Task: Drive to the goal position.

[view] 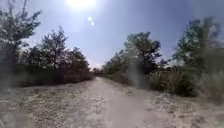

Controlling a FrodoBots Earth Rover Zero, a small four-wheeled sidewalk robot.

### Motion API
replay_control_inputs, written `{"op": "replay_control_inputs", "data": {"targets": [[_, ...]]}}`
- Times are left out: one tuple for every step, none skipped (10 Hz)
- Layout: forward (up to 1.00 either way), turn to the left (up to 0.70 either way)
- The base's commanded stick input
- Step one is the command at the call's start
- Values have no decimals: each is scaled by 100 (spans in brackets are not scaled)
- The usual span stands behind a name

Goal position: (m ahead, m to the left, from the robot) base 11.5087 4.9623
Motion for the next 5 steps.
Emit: {"op": "replay_control_inputs", "data": {"targets": [[45, 2], [45, 2], [45, 2], [45, 2], [45, 2]]}}
